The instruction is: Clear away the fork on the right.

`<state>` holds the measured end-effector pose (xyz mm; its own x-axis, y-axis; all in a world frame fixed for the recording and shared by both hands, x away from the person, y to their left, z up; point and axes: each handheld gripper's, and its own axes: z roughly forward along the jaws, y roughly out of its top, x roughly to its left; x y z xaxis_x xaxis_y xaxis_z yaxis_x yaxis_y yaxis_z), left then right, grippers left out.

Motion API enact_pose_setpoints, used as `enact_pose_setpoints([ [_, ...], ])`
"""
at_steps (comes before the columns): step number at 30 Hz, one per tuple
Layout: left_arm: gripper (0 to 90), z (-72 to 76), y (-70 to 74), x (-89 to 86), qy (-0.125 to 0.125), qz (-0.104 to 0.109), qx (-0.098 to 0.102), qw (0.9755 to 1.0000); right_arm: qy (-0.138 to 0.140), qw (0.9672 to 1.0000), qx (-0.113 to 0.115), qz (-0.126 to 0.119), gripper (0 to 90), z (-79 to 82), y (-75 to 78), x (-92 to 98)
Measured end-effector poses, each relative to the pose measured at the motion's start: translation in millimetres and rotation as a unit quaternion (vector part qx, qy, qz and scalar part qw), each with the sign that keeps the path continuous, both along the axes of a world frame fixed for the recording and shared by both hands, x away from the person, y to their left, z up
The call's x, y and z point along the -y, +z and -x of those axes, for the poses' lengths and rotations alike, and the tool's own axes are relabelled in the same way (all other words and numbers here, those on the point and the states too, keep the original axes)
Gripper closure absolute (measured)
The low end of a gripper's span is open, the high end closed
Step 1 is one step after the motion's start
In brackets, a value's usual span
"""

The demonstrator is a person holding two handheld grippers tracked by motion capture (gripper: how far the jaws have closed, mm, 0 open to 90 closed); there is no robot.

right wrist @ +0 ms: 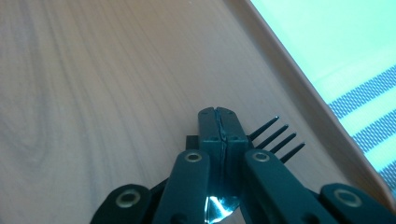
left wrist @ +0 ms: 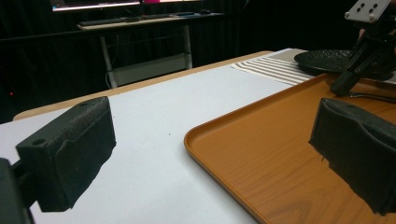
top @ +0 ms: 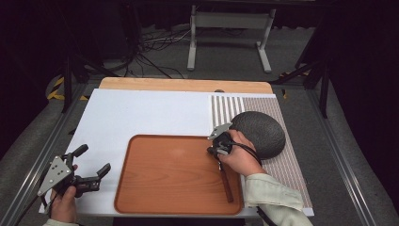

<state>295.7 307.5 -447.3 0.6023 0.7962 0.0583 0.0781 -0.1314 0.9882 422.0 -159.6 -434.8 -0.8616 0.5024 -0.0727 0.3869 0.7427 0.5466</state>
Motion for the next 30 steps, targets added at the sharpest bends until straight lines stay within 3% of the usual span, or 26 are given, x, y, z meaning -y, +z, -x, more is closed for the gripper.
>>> enact_pose_setpoints([
  [26, 0.9, -0.1, 0.1, 0.1, 0.000, 0.000, 0.000, 1.0000, -0.042, 0.9991, -0.001, 0.002, 89.9, -2.5, 6.1, 24.5],
  [30, 0.9, -0.3, -0.1, 0.0, 0.000, 0.000, 0.000, 1.0000, -0.044, 0.9988, 0.011, -0.020, 77.1, 0.7, 16.5, 26.9],
])
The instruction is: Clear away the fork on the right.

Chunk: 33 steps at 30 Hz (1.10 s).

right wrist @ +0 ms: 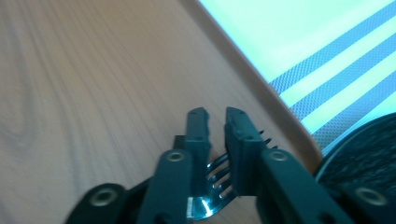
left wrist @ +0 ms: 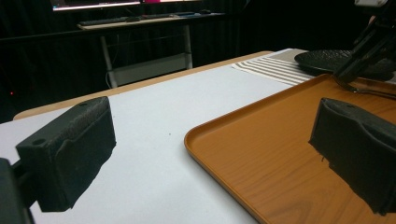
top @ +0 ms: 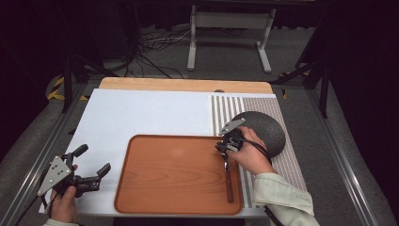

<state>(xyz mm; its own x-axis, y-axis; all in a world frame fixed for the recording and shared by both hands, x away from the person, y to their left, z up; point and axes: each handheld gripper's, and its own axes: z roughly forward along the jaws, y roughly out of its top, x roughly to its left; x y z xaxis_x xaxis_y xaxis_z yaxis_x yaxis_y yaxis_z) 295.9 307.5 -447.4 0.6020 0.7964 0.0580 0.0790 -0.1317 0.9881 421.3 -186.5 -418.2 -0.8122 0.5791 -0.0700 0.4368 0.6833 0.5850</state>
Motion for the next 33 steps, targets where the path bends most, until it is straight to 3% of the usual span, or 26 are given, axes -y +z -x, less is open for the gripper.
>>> enact_pose_setpoints([
  [2, 0.9, 0.1, 0.0, 0.1, 0.000, 0.000, 0.000, 1.0000, -0.002, 1.0000, 0.005, -0.007, 68.0, 1.4, 4.2, 1.2],
  [3, 0.9, 0.2, 0.1, 0.1, 0.000, 0.000, 0.000, 1.0000, -0.002, 1.0000, 0.005, -0.007, 68.0, 1.4, 4.2, 1.2],
  [4, 0.9, 0.2, 0.2, 0.1, 0.000, 0.000, 0.000, 1.0000, -0.006, 0.9993, 0.013, -0.034, 41.6, 4.2, 10.2, 3.5],
  [5, 0.9, 0.1, 0.1, 0.0, 0.000, 0.000, 0.000, 1.0000, -0.005, 0.9987, 0.018, -0.047, 32.9, 5.6, 12.3, 4.2],
  [6, 0.9, -0.2, 0.1, 0.0, 0.000, 0.000, 0.000, 1.0000, -0.005, 0.9987, 0.018, -0.047, 32.9, 5.6, 12.3, 4.2],
  [7, 0.9, -0.3, 0.1, 0.3, 0.000, 0.001, 0.000, 1.0000, 0.001, 0.9981, 0.021, -0.058, 23.0, 7.4, 14.1, 4.6],
  [8, 0.9, -0.3, -0.2, 0.7, -0.002, 0.000, -0.001, 1.0000, 0.005, 0.9974, 0.026, -0.067, 18.9, 11.3, 17.8, 5.1],
  [12, 0.9, -0.3, 0.2, 1.3, -0.001, 0.000, -0.002, 1.0000, 0.013, 0.9961, 0.048, -0.074, 14.3, 18.8, 28.2, 8.8],
  [22, 0.9, -0.3, 0.4, 1.3, -0.001, 0.000, -0.001, 1.0000, 0.021, 0.9898, 0.085, -0.113, 14.0, 39.7, 54.2, 30.4],
  [33, 0.9, -0.2, 0.3, 1.7, -0.002, 0.000, -0.002, 1.0000, 0.012, 0.9814, 0.122, -0.147, 12.9, 57.0, 63.4, 54.6],
])
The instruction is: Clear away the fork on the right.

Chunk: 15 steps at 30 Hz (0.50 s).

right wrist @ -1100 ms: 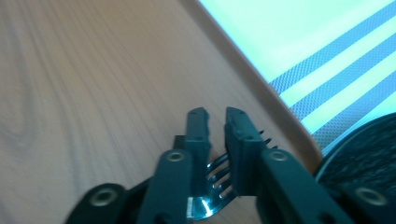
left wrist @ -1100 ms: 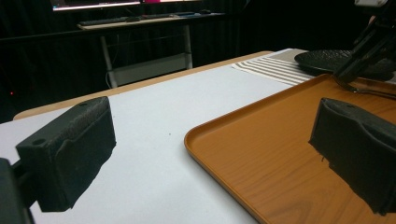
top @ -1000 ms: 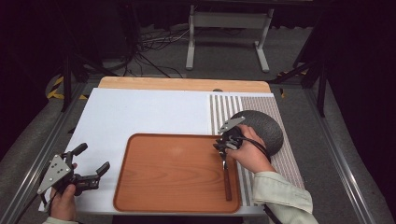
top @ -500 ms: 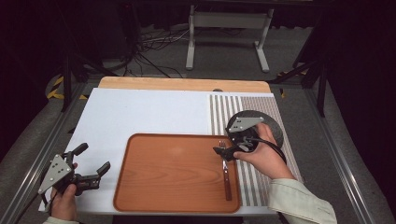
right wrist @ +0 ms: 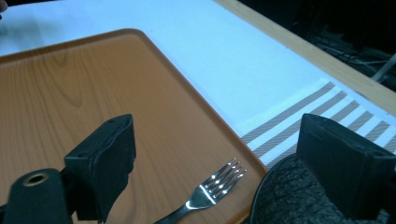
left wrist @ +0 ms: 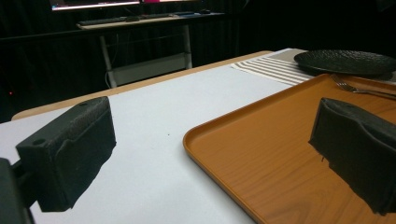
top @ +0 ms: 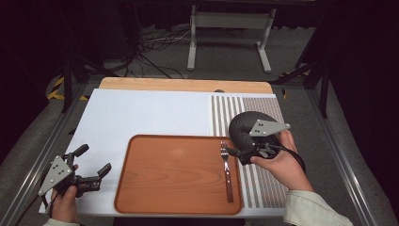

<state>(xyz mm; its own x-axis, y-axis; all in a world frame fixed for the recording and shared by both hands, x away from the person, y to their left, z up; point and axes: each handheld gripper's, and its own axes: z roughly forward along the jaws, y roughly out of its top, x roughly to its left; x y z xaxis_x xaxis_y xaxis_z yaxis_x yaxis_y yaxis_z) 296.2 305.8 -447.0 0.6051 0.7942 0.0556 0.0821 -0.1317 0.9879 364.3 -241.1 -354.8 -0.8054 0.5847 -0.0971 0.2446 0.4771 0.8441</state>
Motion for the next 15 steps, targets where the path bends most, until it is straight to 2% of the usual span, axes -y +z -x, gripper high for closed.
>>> enact_pose_setpoints([
  [6, 0.9, 0.3, 0.0, -0.3, 0.002, 0.002, 0.001, 1.0000, -0.010, 0.9989, 0.031, -0.034, 11.2, 13.4, 0.9, 22.1],
  [8, 0.9, 0.2, 0.1, -0.5, 0.004, 0.002, 0.002, 1.0000, -0.013, 0.9987, 0.033, -0.037, 10.4, 14.6, 0.6, 24.7],
  [9, 0.9, 0.3, 0.2, -0.5, 0.004, 0.002, 0.002, 1.0000, -0.023, 0.9981, 0.033, -0.046, 10.5, 18.4, -1.0, 32.4],
  [15, 0.9, 0.4, 0.1, -0.4, 0.005, 0.003, 0.002, 1.0000, -0.030, 0.9957, 0.053, -0.069, 12.0, 26.5, -6.3, 49.9],
])
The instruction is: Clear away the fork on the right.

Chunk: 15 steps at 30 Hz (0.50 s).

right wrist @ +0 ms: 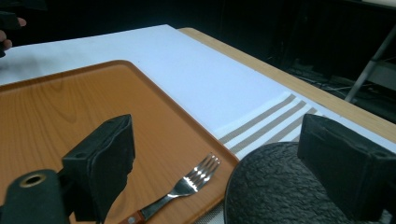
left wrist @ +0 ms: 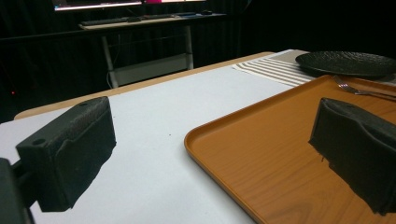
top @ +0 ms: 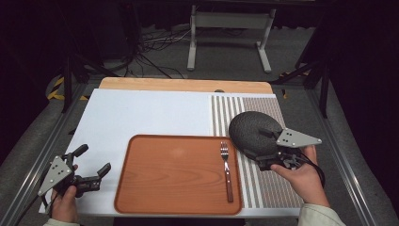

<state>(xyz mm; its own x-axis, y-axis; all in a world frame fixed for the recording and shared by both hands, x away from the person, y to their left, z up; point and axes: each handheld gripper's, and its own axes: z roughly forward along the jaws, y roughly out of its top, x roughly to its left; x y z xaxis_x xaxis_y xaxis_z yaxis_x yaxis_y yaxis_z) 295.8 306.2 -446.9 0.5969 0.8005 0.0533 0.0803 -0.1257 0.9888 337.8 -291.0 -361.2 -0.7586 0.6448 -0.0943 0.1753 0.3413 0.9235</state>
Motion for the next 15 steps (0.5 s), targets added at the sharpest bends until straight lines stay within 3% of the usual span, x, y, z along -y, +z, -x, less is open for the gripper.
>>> enact_pose_setpoints([
  [9, 0.9, 0.1, -0.1, 0.0, 0.001, 0.000, 0.000, 1.0000, -0.014, 0.9995, 0.011, -0.024, 11.9, 9.0, -13.0, 21.1],
  [15, 0.9, 0.2, 0.0, 0.2, 0.001, 0.002, 0.000, 1.0000, -0.029, 0.9991, 0.014, -0.027, 11.7, 11.1, -28.4, 31.2],
])
